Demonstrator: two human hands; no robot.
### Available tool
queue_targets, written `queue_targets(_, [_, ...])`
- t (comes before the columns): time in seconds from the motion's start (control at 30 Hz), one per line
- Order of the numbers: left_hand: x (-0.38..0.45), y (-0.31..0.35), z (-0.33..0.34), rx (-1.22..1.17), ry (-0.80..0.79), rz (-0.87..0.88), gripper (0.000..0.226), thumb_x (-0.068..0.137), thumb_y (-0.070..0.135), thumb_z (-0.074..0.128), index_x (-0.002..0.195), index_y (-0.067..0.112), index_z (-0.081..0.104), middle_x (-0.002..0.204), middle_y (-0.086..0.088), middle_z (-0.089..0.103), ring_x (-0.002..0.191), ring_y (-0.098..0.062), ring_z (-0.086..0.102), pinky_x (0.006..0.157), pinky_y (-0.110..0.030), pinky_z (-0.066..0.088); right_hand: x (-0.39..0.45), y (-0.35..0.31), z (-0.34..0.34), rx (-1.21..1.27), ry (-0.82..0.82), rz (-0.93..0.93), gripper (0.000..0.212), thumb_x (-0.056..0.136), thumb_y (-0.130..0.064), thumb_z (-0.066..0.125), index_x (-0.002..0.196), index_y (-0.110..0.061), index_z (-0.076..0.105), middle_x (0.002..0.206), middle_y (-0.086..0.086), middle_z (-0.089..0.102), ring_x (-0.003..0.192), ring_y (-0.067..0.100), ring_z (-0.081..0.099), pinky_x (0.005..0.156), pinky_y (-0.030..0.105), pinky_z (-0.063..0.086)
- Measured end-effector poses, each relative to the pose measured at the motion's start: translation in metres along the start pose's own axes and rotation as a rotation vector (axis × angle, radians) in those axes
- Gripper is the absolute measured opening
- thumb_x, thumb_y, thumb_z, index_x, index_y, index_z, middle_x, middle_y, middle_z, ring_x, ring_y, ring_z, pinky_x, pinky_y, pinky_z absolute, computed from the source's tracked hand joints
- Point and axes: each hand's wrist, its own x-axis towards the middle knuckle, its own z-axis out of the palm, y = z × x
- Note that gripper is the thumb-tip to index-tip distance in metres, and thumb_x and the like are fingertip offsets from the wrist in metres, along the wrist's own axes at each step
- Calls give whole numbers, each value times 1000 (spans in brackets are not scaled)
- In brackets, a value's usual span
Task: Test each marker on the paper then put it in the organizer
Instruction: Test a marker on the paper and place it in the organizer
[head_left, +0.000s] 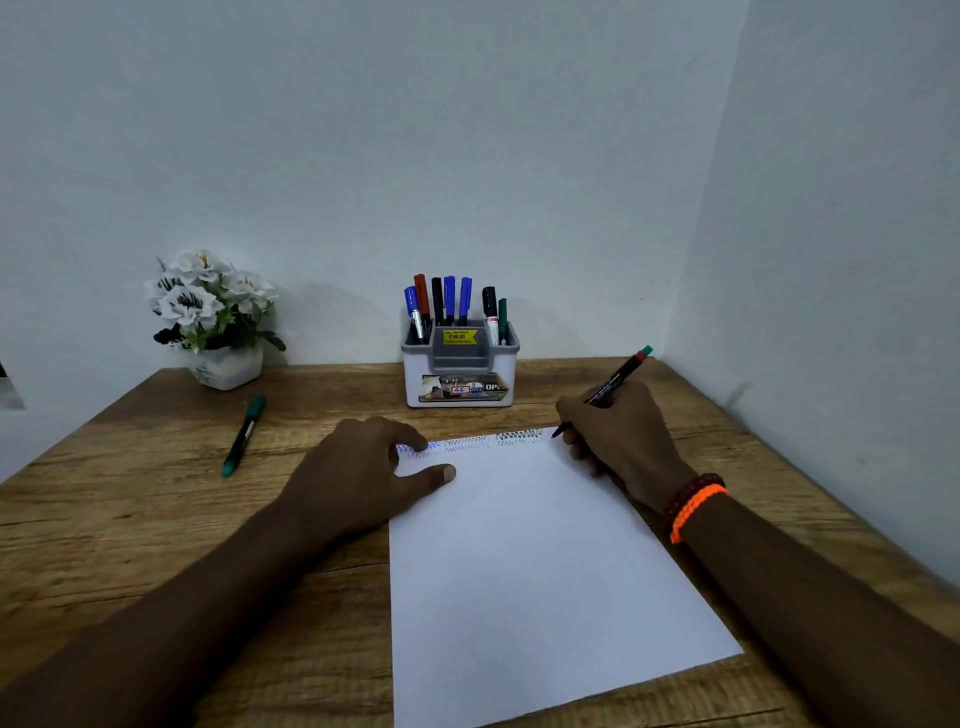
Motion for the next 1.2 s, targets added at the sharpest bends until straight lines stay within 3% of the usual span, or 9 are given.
queue_targets(0.57, [3,-5,2,-12,-13,2,58,75,79,61,115,37,72,72,19,46,71,-6,48,59,-26,35,-1,0,1,-104,-6,-35,24,90,-22,73,77,-2,76,62,5,75,42,10,59,40,25,45])
queue_targets(1.2, [4,-4,2,-10,-11,1,58,75,80,60,114,38,71,70,19,46,69,-5,46,56,-26,32,4,5,1,-116,28,-54,26,88,-23,76,74,-1,75,65,8,74,44,16,60,40,26,47])
